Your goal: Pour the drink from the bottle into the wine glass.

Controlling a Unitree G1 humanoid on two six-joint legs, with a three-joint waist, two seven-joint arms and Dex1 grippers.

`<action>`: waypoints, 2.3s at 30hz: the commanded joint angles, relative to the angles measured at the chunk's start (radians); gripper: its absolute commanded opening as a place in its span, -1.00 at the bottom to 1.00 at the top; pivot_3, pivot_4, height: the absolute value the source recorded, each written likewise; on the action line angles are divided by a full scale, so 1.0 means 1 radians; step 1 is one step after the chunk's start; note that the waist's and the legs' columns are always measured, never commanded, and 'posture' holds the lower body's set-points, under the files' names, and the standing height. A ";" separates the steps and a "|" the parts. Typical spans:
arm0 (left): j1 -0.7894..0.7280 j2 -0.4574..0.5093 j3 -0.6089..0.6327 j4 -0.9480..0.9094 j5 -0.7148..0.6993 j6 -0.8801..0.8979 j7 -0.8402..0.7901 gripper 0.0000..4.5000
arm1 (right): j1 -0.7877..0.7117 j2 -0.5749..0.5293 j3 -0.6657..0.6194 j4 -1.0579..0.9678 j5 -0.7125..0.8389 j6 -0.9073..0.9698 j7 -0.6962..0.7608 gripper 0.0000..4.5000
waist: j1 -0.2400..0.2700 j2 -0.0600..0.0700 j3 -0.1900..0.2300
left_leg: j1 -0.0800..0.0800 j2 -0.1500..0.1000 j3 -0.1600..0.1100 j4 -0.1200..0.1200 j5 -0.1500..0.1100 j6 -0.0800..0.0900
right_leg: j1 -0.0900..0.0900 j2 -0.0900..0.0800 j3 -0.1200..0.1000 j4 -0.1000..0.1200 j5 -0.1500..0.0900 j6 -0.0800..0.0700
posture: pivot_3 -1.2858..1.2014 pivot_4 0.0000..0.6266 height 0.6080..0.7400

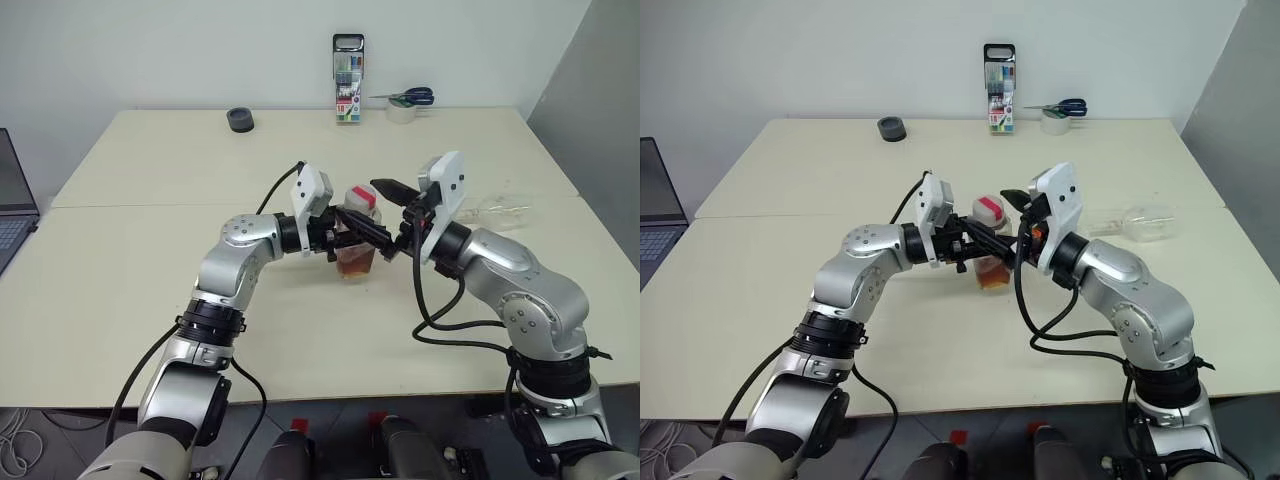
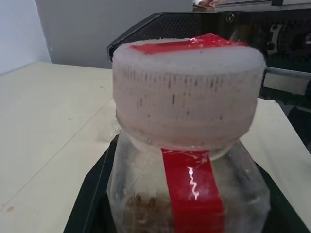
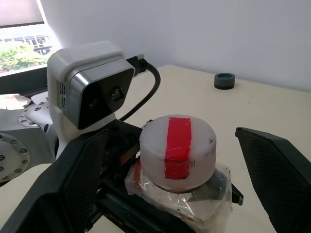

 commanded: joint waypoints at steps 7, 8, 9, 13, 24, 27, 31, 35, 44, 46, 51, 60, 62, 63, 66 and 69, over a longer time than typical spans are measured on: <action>-0.029 -0.004 0.010 -0.036 -0.006 -0.020 -0.001 -0.19 | -0.040 0.020 -0.023 0.012 0.003 -0.035 0.030 0.23 | 0.000 0.000 0.000 | 0.000 0.000 0.000 0.000 0.000 0.000 | 0.000 0.000 0.000 0.000 0.000 0.000 | 0.03 -0.52 1.00; -0.028 -0.003 0.011 -0.037 -0.006 -0.019 0.000 -0.19 | -0.037 0.023 -0.027 0.009 0.009 -0.032 0.029 0.09 | 0.000 0.000 0.000 | 0.000 0.000 0.000 0.000 0.000 0.000 | 0.000 0.000 0.000 0.000 0.000 0.000 | 0.03 -0.52 1.00; -0.027 -0.003 0.012 -0.038 -0.006 -0.019 0.001 -0.19 | -0.035 0.026 -0.030 0.007 0.015 -0.028 0.029 -0.08 | 0.000 0.000 0.000 | 0.000 0.000 0.000 0.000 0.000 0.000 | 0.000 0.000 0.000 0.000 0.000 0.000 | 0.03 -0.52 1.00; -0.020 -0.008 0.020 -0.044 -0.017 -0.006 0.012 -0.19 | -0.028 0.024 -0.026 -0.008 0.029 -0.012 0.042 -0.17 | 0.000 0.000 0.000 | 0.000 0.000 0.000 0.000 0.000 0.000 | 0.000 0.000 0.000 0.000 0.000 0.000 | 0.03 -0.52 1.00; -0.043 0.069 0.014 -0.270 -0.215 0.203 -0.175 -0.19 | -0.308 -0.176 0.045 0.238 0.161 0.020 0.669 -0.17 | -0.003 0.001 0.001 | 0.000 0.000 0.000 0.000 -0.002 0.004 | 0.001 0.001 -0.001 -0.001 0.000 0.000 | 0.03 -0.52 1.00; -0.032 0.100 0.003 -0.336 -0.253 0.248 -0.212 -0.19 | -0.362 -0.201 0.120 0.311 0.109 -0.009 0.819 -0.17 | -0.003 0.001 0.001 | 0.000 0.001 0.000 -0.001 -0.002 0.004 | 0.001 0.002 -0.001 -0.001 0.000 0.000 | 0.03 -0.52 1.00; -0.040 0.106 0.008 -0.333 -0.228 0.228 -0.206 -0.19 | -0.371 -0.212 0.091 0.363 0.095 0.005 0.835 -0.17 | 0.000 0.001 0.001 | 0.000 0.000 0.000 0.001 -0.002 0.004 | 0.001 0.001 -0.001 -0.001 0.000 0.000 | 0.03 -0.52 1.00; -0.024 0.112 0.023 -0.298 -0.192 0.195 -0.173 -0.19 | -0.302 -0.280 -0.047 0.280 0.173 0.113 0.740 0.43 | 0.006 0.001 0.001 | -0.001 0.000 -0.001 0.001 0.000 0.001 | 0.001 0.000 -0.001 -0.001 0.000 0.000 | 0.03 -0.52 1.00; 0.053 0.064 0.031 -0.340 -0.181 0.184 -0.019 -0.19 | -0.071 -0.194 -0.257 -0.163 0.359 0.276 0.218 0.98 | 0.002 0.001 0.002 | -0.001 0.001 -0.001 -0.001 0.000 0.000 | 0.000 -0.005 0.000 -0.002 0.000 0.000 | 0.03 -0.52 1.00; 0.055 0.056 0.024 -0.338 -0.175 0.174 -0.005 -0.19 | -0.056 -0.148 -0.242 -0.220 0.341 0.268 0.110 0.98 | 0.001 0.001 0.002 | 0.000 0.001 0.000 0.000 0.000 0.000 | 0.000 -0.005 0.000 0.000 0.000 0.000 | 0.03 -0.52 1.00; 0.047 0.048 0.010 -0.312 -0.164 0.151 -0.001 -0.19 | -0.029 -0.096 -0.147 -0.253 0.228 0.213 -0.011 0.98 | 0.003 0.001 0.002 | 0.000 0.000 -0.001 0.000 0.000 0.000 | 0.000 -0.001 0.000 0.000 0.000 0.000 | 0.03 -0.52 1.00; 0.031 0.063 0.009 -0.296 -0.157 0.140 -0.021 -0.19 | -0.039 -0.070 -0.107 -0.215 0.186 0.147 -0.030 0.71 | 0.002 0.001 0.002 | 0.000 0.000 -0.001 0.000 0.000 0.000 | 0.000 0.000 0.000 0.000 0.000 0.000 | 0.03 -0.52 1.00; 0.032 0.064 0.010 -0.294 -0.155 0.139 -0.022 -0.19 | -0.039 -0.073 -0.107 -0.209 0.187 0.139 -0.025 0.41 | 0.002 0.001 0.002 | 0.000 0.000 -0.001 0.000 0.000 0.000 | 0.000 0.000 0.000 0.000 0.000 0.000 | 0.03 -0.52 1.00; 0.031 0.065 0.010 -0.292 -0.153 0.137 -0.022 -0.19 | -0.040 -0.074 -0.104 -0.206 0.187 0.135 -0.023 0.25 | 0.002 0.001 0.002 | 0.000 0.000 0.000 0.000 0.000 0.000 | 0.000 0.000 0.000 0.000 0.000 0.000 | 0.03 -0.52 1.00; 0.032 0.067 0.013 -0.294 -0.152 0.138 -0.021 -0.19 | -0.040 -0.076 -0.100 -0.200 0.191 0.124 -0.014 -0.18 | 0.002 0.001 0.002 | 0.000 0.000 0.000 0.000 0.000 0.000 | 0.000 0.000 0.000 0.000 0.000 0.000 | 0.03 -0.52 1.00; 0.030 0.071 0.013 -0.299 -0.154 0.138 -0.028 -0.19 | -0.045 -0.075 -0.105 -0.182 0.216 0.117 0.011 -0.17 | 0.002 0.001 0.002 | 0.000 0.000 0.000 0.000 0.000 0.000 | 0.000 0.000 0.000 0.000 0.000 0.000 | 0.03 -0.52 1.00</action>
